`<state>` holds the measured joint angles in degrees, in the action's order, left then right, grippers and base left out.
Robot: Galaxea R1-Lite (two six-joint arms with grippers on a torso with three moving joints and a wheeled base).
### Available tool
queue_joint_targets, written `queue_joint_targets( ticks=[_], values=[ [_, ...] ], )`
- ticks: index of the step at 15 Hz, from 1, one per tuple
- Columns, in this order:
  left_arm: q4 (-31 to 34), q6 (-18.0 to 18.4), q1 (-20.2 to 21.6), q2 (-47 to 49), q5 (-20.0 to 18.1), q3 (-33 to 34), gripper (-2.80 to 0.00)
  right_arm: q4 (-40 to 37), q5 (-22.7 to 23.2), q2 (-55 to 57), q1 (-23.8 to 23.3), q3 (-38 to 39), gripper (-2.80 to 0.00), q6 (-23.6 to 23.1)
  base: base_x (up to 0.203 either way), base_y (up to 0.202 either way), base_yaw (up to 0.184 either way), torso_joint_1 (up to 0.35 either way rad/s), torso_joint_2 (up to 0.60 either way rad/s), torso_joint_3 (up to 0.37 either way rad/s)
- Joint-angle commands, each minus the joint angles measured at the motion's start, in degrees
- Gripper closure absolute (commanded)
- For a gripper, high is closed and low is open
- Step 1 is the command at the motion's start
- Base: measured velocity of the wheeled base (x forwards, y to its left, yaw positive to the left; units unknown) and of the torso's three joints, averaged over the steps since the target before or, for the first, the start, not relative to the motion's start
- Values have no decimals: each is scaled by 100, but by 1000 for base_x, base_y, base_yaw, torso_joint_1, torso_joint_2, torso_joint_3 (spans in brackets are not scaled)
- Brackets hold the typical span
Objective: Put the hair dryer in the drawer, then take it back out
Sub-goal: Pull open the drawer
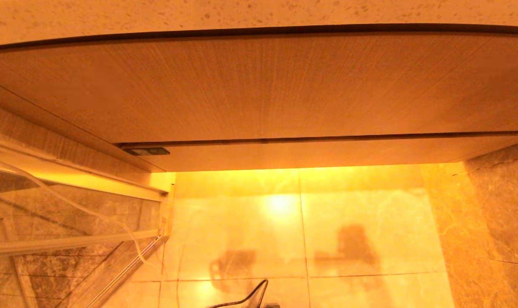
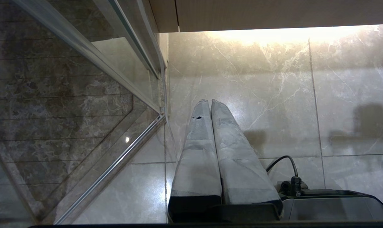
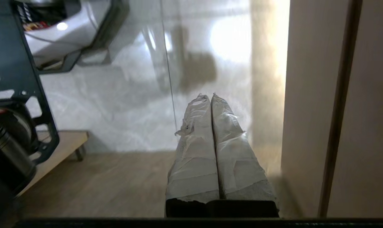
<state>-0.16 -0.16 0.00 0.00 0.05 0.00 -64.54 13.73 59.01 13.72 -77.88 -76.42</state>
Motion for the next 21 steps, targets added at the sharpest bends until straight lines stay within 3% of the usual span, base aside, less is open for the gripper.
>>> queue_joint_targets(
  ticks=[1, 5, 11, 21],
  values=[
    [-2, -2, 0, 0, 4, 0, 0, 49, 372, 239, 16, 140, 0, -205, 0, 0, 0, 0, 0, 0],
    [-2, -2, 0, 0, 4, 0, 0, 1128, 688, 570, 99, 701, 0, -702, 0, 0, 0, 0, 0, 0],
    [-2, -2, 0, 0, 4, 0, 0, 3420, 676, 1004, 104, 1622, 0, -1035, 0, 0, 0, 0, 0, 0],
    [-2, -2, 0, 0, 4, 0, 0, 4916, 566, 2232, 271, 1815, 0, -1208, 0, 0, 0, 0, 0, 0]
  ],
)
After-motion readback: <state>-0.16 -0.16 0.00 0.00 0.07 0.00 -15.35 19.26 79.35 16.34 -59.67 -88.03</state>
